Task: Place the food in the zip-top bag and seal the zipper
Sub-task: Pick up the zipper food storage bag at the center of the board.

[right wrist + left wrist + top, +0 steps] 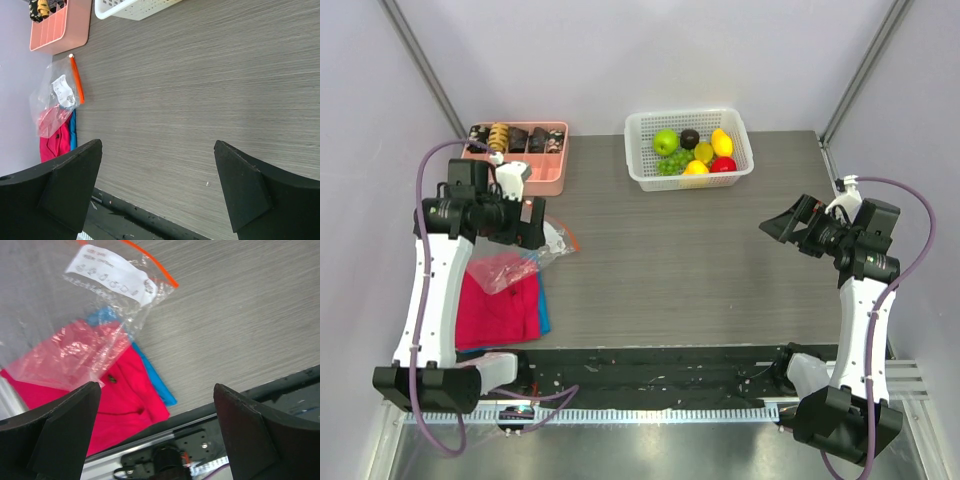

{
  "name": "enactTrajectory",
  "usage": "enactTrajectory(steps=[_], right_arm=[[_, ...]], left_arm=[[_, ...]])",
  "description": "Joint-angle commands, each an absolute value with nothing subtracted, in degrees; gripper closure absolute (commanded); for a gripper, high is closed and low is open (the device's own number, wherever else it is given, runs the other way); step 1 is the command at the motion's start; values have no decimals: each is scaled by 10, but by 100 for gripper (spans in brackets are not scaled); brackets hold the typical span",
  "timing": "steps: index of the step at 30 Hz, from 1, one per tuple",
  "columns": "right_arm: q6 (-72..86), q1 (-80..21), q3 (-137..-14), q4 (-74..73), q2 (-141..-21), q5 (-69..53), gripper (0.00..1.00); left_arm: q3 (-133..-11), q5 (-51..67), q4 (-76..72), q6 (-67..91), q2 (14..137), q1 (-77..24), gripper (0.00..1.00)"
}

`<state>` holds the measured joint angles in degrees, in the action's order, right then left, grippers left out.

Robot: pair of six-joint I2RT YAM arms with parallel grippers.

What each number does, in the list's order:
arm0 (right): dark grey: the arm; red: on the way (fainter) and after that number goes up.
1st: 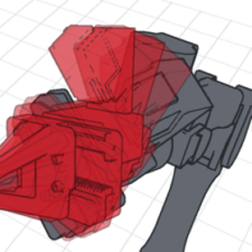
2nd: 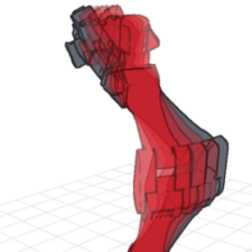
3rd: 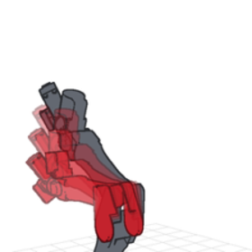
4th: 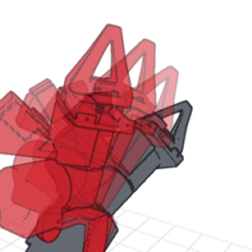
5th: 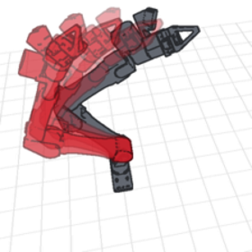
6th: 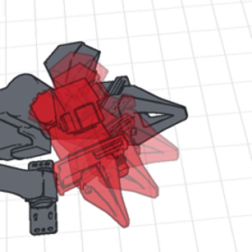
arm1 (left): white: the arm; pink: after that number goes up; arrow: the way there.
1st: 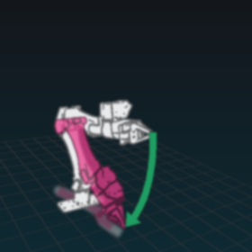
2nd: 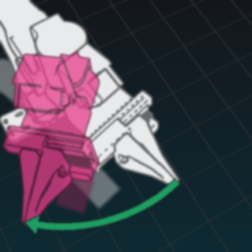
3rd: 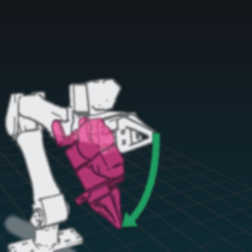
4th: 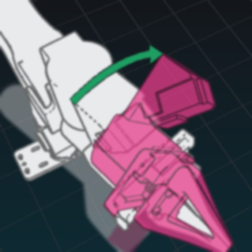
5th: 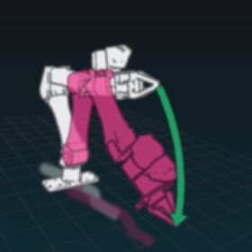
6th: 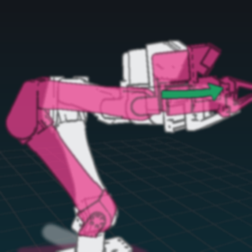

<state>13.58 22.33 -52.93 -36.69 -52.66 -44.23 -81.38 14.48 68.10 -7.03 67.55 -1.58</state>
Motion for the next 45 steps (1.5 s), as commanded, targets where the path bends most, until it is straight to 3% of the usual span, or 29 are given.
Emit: enactTrajectory(steps=[1,8,16,31,34,37,38,40,41,43,44,45], right_arm=[[132,226,-555,-367,-526,-462,0],[130,226,-538,-364,-525,-481,0],[122,226,-539,-378,-519,-473,0],[115,226,-548,-388,-528,-456,0],[113,226,-549,-391,-531,-454,0],[115,226,-551,-392,-541,-460,0],[117,225,-551,-391,-548,-466,0],[118,226,-553,-391,-556,-472,1],[118,226,-553,-390,-562,-476,1],[122,226,-554,-388,-576,-484,2],[124,226,-555,-388,-581,-487,2],[127,225,-557,-384,-591,-498,3]], left_arm=[[-870,96,705,-127,707,-39,0],[-834,4,680,-176,730,-97,0],[-752,-181,607,-213,796,-216,0],[-668,-325,405,-301,936,-253,0],[-678,-309,410,-305,956,-252,10],[-696,-288,432,-306,970,-252,26],[-700,-285,436,-305,971,-252,41],[-716,-269,451,-304,974,-252,57],[-722,-262,470,-298,973,-251,74],[-736,-241,490,-294,972,-252,87],[-745,-236,505,-288,972,-252,98],[-749,-232,511,-288,970,-252,100]])
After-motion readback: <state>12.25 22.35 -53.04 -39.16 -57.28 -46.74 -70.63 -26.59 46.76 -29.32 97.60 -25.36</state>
